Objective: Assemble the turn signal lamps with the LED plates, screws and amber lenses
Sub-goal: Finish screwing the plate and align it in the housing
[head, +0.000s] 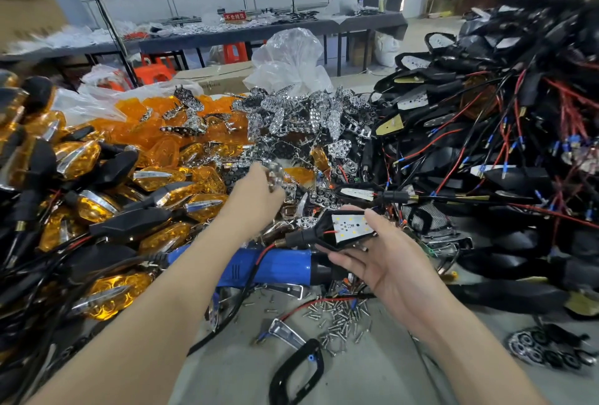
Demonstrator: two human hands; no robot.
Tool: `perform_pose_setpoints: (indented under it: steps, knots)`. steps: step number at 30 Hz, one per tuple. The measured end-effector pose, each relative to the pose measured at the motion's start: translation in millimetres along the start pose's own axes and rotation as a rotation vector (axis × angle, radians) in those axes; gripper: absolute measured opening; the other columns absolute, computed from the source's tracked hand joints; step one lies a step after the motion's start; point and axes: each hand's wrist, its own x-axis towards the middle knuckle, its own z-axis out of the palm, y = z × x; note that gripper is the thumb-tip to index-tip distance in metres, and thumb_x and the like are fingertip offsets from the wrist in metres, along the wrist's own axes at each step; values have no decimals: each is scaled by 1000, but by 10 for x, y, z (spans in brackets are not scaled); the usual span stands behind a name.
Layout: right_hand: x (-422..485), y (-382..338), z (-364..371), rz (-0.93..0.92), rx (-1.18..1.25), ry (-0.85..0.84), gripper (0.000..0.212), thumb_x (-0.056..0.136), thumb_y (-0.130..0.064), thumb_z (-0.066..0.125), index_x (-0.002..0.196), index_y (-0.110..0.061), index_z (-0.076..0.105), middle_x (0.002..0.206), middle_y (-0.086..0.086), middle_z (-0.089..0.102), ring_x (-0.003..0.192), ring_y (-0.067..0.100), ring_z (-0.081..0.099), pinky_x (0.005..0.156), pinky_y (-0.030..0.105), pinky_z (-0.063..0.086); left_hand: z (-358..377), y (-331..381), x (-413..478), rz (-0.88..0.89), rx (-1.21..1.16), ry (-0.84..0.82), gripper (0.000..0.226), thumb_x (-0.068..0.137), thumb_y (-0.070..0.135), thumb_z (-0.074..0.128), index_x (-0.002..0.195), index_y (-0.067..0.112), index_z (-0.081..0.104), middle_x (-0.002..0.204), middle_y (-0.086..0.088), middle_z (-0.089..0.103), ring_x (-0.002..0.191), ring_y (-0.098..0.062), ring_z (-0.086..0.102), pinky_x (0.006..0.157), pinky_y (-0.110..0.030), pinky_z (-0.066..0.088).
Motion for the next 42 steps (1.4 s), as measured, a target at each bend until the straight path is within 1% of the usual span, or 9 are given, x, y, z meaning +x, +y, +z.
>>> perform_pose_setpoints:
  steps: [4, 8, 12, 15, 19, 23, 29, 37, 42]
  knots:
    - [-47, 5, 11, -15, -41, -71, 34, 104, -27, 47, 121, -8, 70, 112, 23, 74, 100, 38, 75, 73, 33, 62, -259, -66, -431, 0, -398, 232, 32, 93, 33, 64, 114, 34, 39, 86, 12, 56, 58, 14, 55, 48, -13, 41]
    - [-78, -16, 34, -39, -65, -107, 36, 101, -29, 48, 123, -9, 69, 115, 24, 73, 105, 40, 72, 76, 33, 62, -338, -200, -881, -18, -911, 161, 49, 90, 30, 73, 129, 46, 48, 82, 17, 72, 67, -7, 66, 71, -33, 57]
    - [-73, 0, 63, -55, -98, -85, 34, 107, -25, 41, 120, -11, 69, 114, 23, 74, 102, 40, 73, 72, 32, 62, -213, -218, -1064, -46, -1116, 50, 35, 83, 17, 72, 116, 25, 63, 81, -5, 62, 70, -17, 71, 76, -32, 62]
    - [-61, 31, 65, -81, -137, -44, 33, 109, -21, 41, 118, -9, 70, 113, 25, 73, 104, 42, 72, 69, 31, 62, -179, -210, -1092, -65, -1029, 100, 24, 86, 24, 72, 107, 27, 62, 81, -4, 64, 74, -15, 72, 80, -39, 63]
    - [-48, 55, 57, -101, -161, -22, 34, 110, -21, 40, 118, -9, 71, 111, 25, 74, 101, 40, 74, 67, 29, 62, -171, -298, -1064, 99, -650, 259, 22, 95, 36, 66, 110, 51, 61, 74, 1, 64, 68, -15, 61, 67, -29, 54]
    - [-37, 56, 53, -83, -136, -15, 35, 110, -21, 41, 116, -9, 73, 113, 26, 73, 102, 42, 73, 67, 30, 62, -189, -282, -1040, -83, -1294, 84, 37, 83, 14, 67, 119, 25, 69, 72, 3, 65, 67, -11, 63, 65, -24, 56]
    - [-29, 68, 62, -72, -105, -15, 35, 109, -22, 43, 110, -12, 76, 114, 25, 73, 101, 42, 74, 67, 31, 62, -253, -312, -1012, -189, -1657, -29, 25, 85, 10, 64, 106, 4, 77, 111, -12, 75, 102, -15, 72, 78, -17, 57]
    - [-57, 48, 76, -53, -101, -22, 34, 109, -22, 42, 118, -8, 71, 113, 25, 74, 99, 41, 74, 67, 30, 62, -173, -271, -1056, -41, -1288, 117, 44, 82, 28, 65, 124, 14, 65, 105, -4, 75, 87, -12, 70, 75, -23, 59]
    - [-80, 46, 78, -64, -95, -31, 33, 109, -24, 43, 118, -9, 71, 113, 25, 74, 101, 42, 74, 69, 30, 62, -144, -273, -1030, 30, -1194, 59, 32, 88, 48, 54, 93, 21, 71, 105, -7, 76, 91, -18, 73, 70, -26, 60]
